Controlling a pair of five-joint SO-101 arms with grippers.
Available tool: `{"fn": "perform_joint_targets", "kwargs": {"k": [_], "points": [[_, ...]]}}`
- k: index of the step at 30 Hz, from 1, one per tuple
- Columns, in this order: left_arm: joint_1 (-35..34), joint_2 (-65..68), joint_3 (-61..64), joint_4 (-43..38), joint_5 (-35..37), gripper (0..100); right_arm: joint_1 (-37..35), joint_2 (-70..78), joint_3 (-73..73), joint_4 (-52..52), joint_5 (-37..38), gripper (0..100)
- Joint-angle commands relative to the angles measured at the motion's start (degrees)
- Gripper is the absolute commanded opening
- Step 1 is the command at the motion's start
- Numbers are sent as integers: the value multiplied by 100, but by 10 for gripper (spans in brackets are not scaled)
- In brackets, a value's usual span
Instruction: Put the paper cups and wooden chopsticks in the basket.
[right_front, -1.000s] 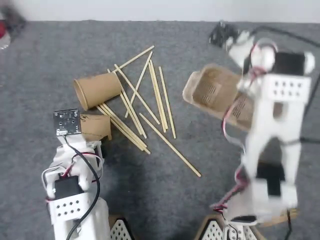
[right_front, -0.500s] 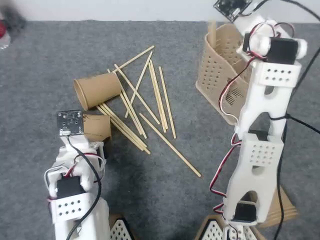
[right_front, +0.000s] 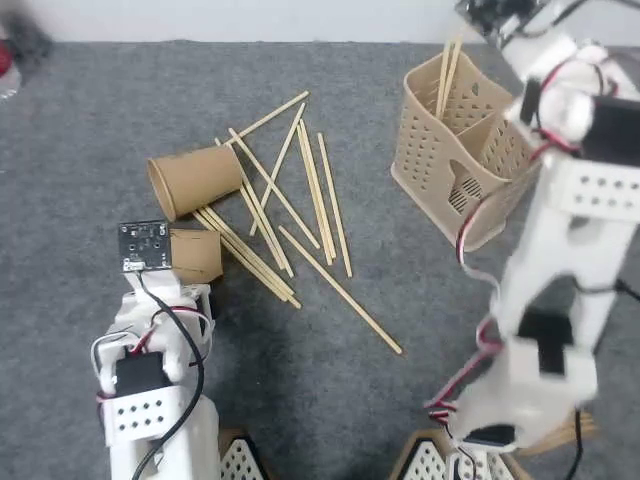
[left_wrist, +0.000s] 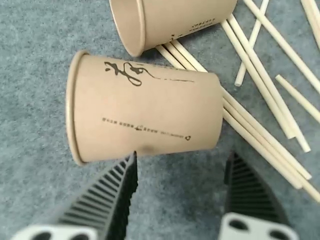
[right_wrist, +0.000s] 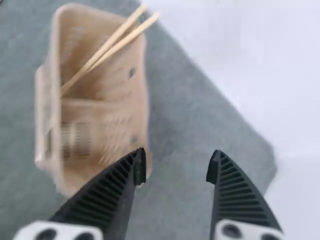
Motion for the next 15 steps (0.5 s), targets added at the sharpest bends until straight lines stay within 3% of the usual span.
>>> {"fn": "perform_joint_targets", "kwargs": {"k": [1, 5, 10, 15], "points": [[26, -44, 4, -123, 44, 276, 48, -1490, 1459, 215, 123, 200], [0, -44, 127, -264, 44, 275, 268, -2536, 3068, 224, 176, 199], [0, -44, 136, -273, 44, 275, 796, -4119, 5248, 224, 879, 199], [0, -44, 145, -273, 44, 275, 1807, -6097, 7473, 224, 1960, 199]]}}
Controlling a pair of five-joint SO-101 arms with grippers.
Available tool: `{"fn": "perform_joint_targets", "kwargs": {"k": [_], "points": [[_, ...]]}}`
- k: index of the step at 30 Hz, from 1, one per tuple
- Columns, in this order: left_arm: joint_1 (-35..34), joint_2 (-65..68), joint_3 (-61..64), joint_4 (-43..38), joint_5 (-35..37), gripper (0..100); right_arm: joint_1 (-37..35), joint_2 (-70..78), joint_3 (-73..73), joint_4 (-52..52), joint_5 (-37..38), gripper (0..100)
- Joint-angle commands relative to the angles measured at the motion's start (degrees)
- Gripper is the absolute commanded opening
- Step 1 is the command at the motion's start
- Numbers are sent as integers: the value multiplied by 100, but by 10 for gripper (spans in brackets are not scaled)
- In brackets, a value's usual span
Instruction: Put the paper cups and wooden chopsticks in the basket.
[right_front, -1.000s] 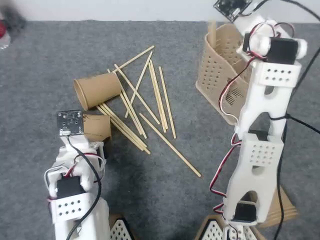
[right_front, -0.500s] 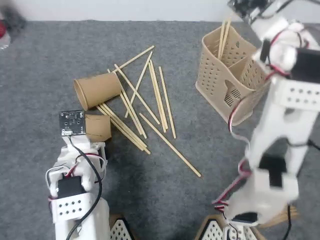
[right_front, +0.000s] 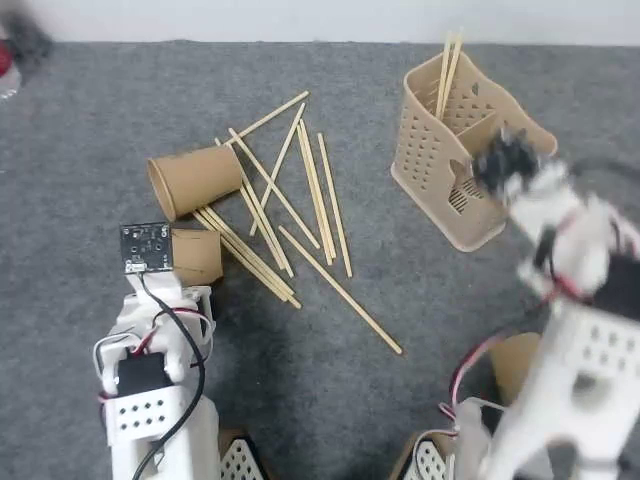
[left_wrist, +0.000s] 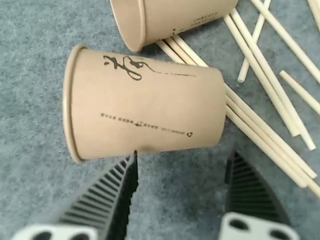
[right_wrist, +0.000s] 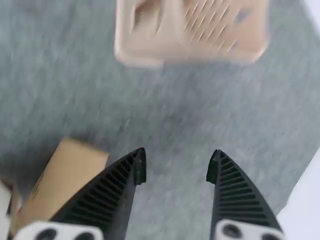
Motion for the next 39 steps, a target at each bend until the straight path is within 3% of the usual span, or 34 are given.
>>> {"fn": "perform_joint_targets", "kwargs": {"k": [1, 4, 11, 16, 23, 35, 39], "points": [[18, -44, -31, -123, 44, 275, 813, -1622, 1477, 224, 782, 199], [18, -44, -31, -123, 44, 275, 1807, -2607, 2673, 233, 1626, 199], [18, -44, -31, -123, 44, 275, 5033, -4110, 4791, 171, 4897, 199], [26, -44, -31, -132, 44, 275, 6035, -4242, 5064, -207, 5389, 199], [18, -44, -31, -132, 44, 275, 6062, -4233, 5591, -620, 5503, 199], [18, -44, -31, -132, 44, 275, 4453, -3116, 6066, -1288, 4818, 199], [18, -44, -31, -132, 44, 275, 3829, -2870, 6040, -1657, 4220, 199]]}}
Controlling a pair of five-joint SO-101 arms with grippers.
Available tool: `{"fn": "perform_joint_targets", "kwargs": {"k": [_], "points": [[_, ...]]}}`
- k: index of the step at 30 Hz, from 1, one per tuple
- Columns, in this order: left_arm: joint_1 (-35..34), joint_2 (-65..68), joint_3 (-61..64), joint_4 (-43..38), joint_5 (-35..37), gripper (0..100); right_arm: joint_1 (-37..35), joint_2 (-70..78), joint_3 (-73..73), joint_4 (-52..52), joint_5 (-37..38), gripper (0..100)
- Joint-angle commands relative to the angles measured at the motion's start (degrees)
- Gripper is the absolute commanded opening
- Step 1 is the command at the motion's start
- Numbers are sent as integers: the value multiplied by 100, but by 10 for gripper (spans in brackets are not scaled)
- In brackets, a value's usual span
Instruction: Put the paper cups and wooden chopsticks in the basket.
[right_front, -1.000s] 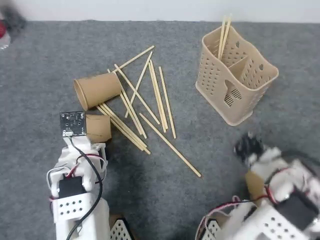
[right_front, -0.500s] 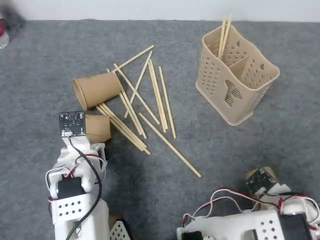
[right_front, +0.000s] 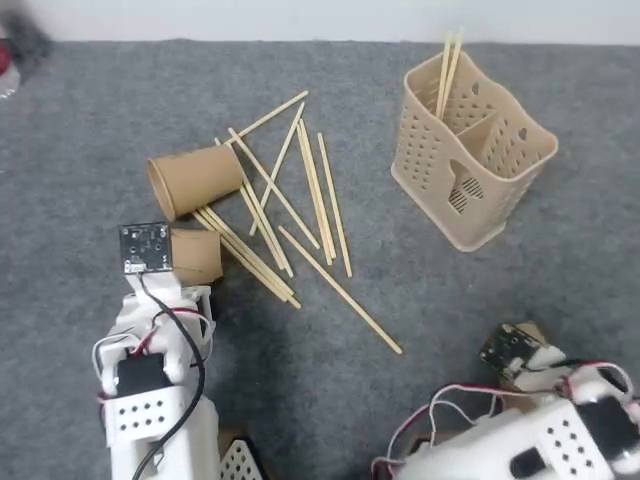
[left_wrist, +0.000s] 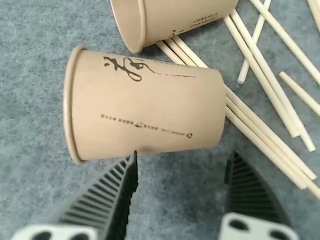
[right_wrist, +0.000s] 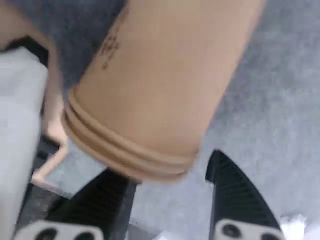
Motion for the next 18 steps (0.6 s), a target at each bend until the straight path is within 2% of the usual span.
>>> {"fn": "perform_joint_targets", "kwargs": {"k": [1, 6, 10, 12, 14, 18], "points": [[26, -44, -31, -114, 44, 275, -611, 330, -44, -127, -571, 199], [26, -44, -31, -114, 44, 275, -1710, 409, -70, -163, -1143, 199], [18, -44, -31, -114, 44, 275, -2624, 391, -97, -409, -2013, 186], [18, -44, -31, -114, 44, 275, -3037, 391, -105, -664, -2400, 125], [18, -44, -31, -114, 44, 275, -3354, 365, -105, -927, -2699, 9], [35, -44, -31, -114, 44, 275, -3846, 356, -141, -1464, -3429, 21]]}}
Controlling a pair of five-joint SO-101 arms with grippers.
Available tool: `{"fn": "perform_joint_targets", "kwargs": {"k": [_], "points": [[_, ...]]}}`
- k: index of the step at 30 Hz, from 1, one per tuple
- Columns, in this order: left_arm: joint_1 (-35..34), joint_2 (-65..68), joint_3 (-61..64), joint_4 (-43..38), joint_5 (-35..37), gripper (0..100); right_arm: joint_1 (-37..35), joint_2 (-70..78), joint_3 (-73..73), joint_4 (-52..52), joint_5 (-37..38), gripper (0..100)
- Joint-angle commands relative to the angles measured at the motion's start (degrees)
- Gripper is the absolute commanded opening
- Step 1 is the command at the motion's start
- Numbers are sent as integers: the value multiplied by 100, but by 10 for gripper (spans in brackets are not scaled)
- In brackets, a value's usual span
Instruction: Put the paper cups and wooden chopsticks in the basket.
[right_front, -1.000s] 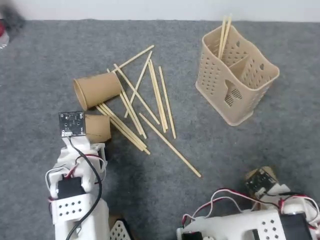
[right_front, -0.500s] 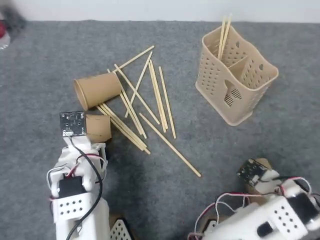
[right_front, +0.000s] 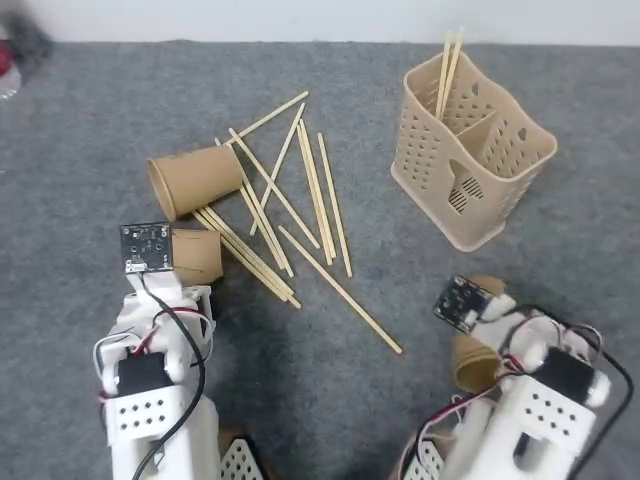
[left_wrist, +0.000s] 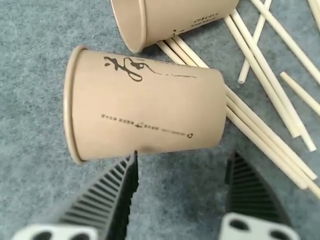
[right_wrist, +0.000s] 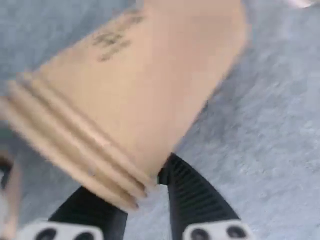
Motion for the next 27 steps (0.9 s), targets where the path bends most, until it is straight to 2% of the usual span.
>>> {"fn": "perform_joint_targets", "kwargs": {"k": [1, 6, 11, 15, 23, 27], "points": [[35, -44, -31, -114, 44, 275, -479, -22, -237, -453, -677, 6], [44, -44, -31, -114, 44, 275, -998, -13, -888, -330, -1451, 9], [44, -44, -31, -114, 44, 275, -1578, 4, -2180, 857, -1732, 9], [44, -44, -31, -114, 44, 275, -1771, 171, -3393, 1569, -2171, 9], [44, -44, -31, -114, 44, 274, -1798, 2343, -7147, 2782, -3543, 9], [44, -44, -31, -114, 44, 274, -1763, 3653, -9073, 2862, -4844, 9]]}}
